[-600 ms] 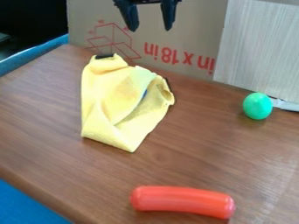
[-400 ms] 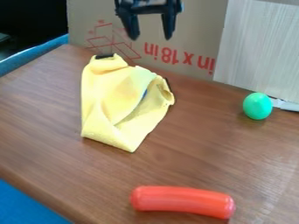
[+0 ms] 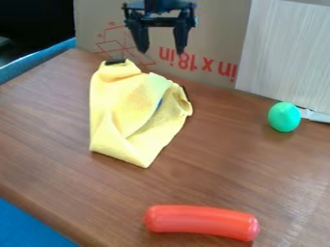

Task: Unfold the cloth from top right to bottom left

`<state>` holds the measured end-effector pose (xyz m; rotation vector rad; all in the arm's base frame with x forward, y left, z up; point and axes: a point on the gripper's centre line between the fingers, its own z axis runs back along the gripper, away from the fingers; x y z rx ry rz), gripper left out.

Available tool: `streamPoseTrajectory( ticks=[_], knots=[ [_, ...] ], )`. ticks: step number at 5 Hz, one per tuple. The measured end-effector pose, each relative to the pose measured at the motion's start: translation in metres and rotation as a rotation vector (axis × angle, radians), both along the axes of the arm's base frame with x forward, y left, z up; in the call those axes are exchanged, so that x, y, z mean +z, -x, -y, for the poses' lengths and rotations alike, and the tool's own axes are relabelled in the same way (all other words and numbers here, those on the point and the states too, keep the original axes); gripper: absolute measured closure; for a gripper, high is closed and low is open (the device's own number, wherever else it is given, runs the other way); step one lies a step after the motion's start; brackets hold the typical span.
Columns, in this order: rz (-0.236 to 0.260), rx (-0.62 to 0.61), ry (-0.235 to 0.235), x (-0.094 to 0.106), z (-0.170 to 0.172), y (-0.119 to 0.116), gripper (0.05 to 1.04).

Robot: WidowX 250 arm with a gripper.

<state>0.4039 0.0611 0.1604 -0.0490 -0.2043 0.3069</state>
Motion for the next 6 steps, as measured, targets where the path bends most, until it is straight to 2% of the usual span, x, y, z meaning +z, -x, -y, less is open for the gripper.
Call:
streamPoseTrajectory(
  ticks=[1,2,3,4,5,6],
  knots=[
    [-0.011,0.023,-0.024,-0.009,-0.01,-0.002,0.083],
    [0.002,0.042,-0.034,-0.012,-0.014,-0.005,0.083],
    [0.024,0.095,-0.018,-0.038,-0.014,-0.001,0.083],
    [0.108,0.136,-0.018,-0.035,-0.015,0.005,0.083],
    [0.142,0.191,0.015,-0.042,-0.017,0.009,0.083],
    [0.159,0.236,0.031,-0.048,-0.018,0.01,0.134]
  ],
)
